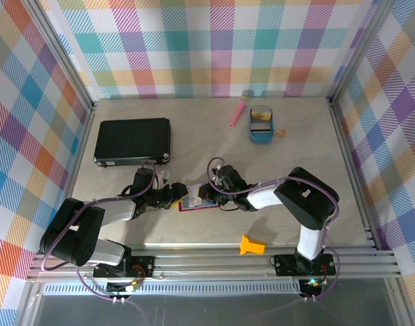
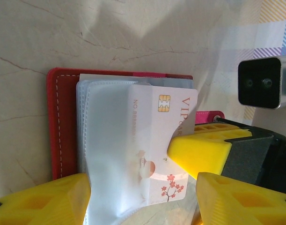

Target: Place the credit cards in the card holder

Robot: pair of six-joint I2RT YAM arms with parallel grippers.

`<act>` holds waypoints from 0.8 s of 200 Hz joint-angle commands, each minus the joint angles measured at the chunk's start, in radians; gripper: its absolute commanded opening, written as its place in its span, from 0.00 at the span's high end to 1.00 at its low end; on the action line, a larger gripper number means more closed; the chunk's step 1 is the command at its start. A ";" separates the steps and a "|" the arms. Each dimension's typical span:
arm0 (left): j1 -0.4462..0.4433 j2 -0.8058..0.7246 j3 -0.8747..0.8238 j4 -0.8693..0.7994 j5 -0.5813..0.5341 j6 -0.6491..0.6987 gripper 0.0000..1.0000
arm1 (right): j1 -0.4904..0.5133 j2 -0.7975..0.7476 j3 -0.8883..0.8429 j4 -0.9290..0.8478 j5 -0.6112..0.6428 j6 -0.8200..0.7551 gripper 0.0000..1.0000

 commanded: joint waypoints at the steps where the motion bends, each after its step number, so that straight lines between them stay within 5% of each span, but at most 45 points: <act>1: -0.002 -0.003 -0.002 -0.048 -0.011 0.015 0.38 | 0.023 0.039 0.028 -0.057 -0.003 0.000 0.97; 50: -0.002 -0.025 -0.010 -0.067 -0.024 0.016 0.38 | 0.023 -0.035 0.039 -0.158 0.032 -0.036 0.84; 107: -0.001 -0.016 -0.014 -0.051 -0.010 0.033 0.38 | 0.023 -0.197 0.184 -0.673 0.210 -0.151 0.64; 160: -0.001 -0.023 -0.016 -0.067 -0.019 0.061 0.38 | 0.051 -0.096 0.436 -1.020 0.296 -0.181 0.56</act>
